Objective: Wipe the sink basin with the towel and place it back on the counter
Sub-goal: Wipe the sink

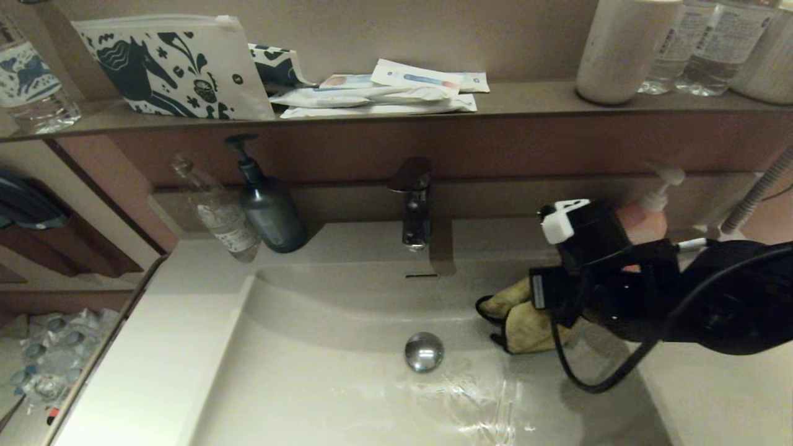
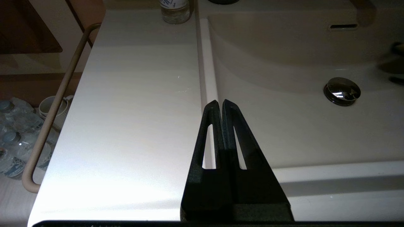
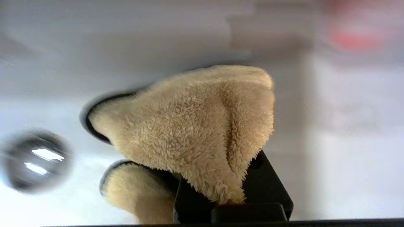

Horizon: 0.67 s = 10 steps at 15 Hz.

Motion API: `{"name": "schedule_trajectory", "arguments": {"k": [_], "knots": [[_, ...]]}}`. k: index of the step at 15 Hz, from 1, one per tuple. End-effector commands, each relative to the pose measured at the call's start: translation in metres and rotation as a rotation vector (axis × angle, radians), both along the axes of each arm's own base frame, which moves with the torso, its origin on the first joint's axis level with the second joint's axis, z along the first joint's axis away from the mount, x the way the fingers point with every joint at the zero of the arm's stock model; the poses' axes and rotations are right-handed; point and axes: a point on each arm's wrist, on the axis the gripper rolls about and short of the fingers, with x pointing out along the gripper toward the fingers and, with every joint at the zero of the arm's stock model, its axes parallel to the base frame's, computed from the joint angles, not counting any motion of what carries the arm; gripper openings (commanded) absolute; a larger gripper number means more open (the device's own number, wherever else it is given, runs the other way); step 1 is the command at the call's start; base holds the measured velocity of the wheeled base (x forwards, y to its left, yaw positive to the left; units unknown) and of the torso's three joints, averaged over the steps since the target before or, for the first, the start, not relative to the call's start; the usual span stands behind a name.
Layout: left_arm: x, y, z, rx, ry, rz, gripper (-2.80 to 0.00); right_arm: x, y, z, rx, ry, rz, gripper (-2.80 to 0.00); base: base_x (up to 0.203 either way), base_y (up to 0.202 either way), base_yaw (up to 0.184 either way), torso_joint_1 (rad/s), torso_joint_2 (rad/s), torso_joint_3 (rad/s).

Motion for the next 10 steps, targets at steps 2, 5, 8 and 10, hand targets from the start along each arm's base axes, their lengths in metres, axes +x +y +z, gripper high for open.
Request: {"name": "schedule_trajectory", "arguments": {"k": [2,5,8,10], "knots": [[0.000,0.000,0.000,0.000,0.001,0.000,-2.80,-0.037,-0.048,0.022,0.016,-0.020,-0.068,-2.80,0.000,0.000,0.000,0.000,0.00,0.000],[0.000,0.000,0.000,0.000,0.001,0.000,-2.80,-0.058,-0.097,0.038,0.036,-0.001,-0.173,-2.80,0.000,0.000,0.000,0.000,0.00,0.000],[0.000,0.000,0.000,0.000,0.001,0.000,-2.80,-0.082,-0.144,0.051,0.061,0.099,-0.240,-2.80,0.000,0.000,0.000,0.000,0.00,0.000],[0.000,0.000,0.000,0.000,0.001,0.000,-2.80,-0.095,-0.159,0.042,0.051,0.213,-0.242,-2.80,0.000,0.000,0.000,0.000,0.00,0.000]]}}
